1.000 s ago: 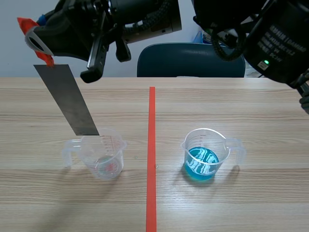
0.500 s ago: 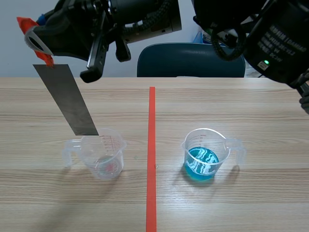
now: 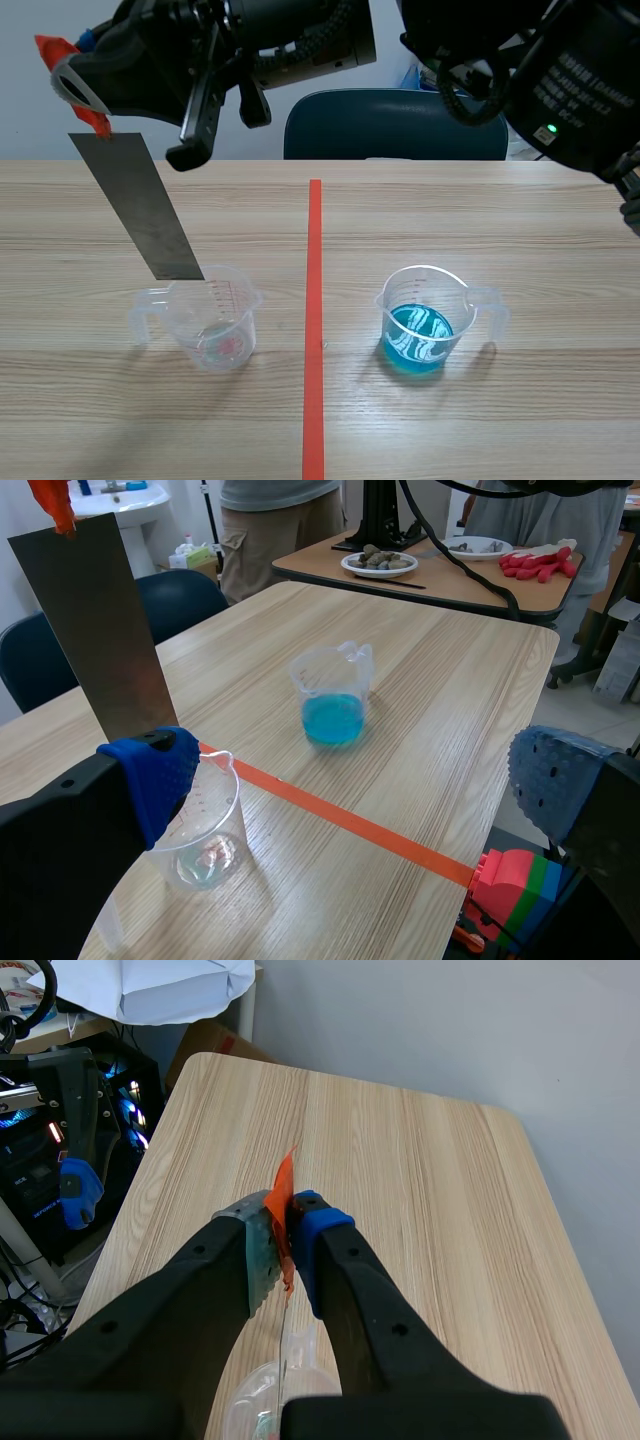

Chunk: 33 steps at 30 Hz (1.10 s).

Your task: Do the redox reaction experiment

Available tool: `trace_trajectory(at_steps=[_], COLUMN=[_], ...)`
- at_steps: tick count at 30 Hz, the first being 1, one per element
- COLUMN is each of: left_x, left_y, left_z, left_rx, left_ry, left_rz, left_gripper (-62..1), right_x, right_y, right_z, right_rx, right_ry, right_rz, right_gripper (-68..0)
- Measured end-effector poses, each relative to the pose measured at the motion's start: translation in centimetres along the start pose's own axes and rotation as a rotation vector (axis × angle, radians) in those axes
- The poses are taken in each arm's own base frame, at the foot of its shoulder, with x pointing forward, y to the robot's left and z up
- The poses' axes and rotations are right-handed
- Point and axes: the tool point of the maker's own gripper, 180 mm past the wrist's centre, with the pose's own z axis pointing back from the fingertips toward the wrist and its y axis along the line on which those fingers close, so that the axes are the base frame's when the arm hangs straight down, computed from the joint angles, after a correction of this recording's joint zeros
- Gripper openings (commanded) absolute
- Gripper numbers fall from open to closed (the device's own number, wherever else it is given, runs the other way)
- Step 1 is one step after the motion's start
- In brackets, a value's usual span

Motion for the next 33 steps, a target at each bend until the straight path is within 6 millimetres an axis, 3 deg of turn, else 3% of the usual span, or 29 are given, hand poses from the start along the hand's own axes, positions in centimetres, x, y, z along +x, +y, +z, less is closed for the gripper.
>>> trace_trajectory(at_steps=[16, 24, 33], left_x=[0.0, 0.0, 0.0], left_y=[0.0, 0.0, 0.0], left_z=[0.0, 0.0, 0.0], left_rx=[0.0, 0.0, 0.0], left_ry=[0.0, 0.0, 0.0], left_rz=[0.0, 0.0, 0.0], left_gripper=[1.4, 1.4, 1.4], right_x=[-0.1, -3.8, -4.0], right_y=[-0.2, -1.2, -1.8], right_z=[0.0, 0.0, -0.5], right_rx=[-0.004, -0.047, -0.059], right_ry=[-0.008, 0.059, 0.033], right_rz=[-0.007, -0.073, -0.098], right_gripper=[-66.9, -66.9, -66.9])
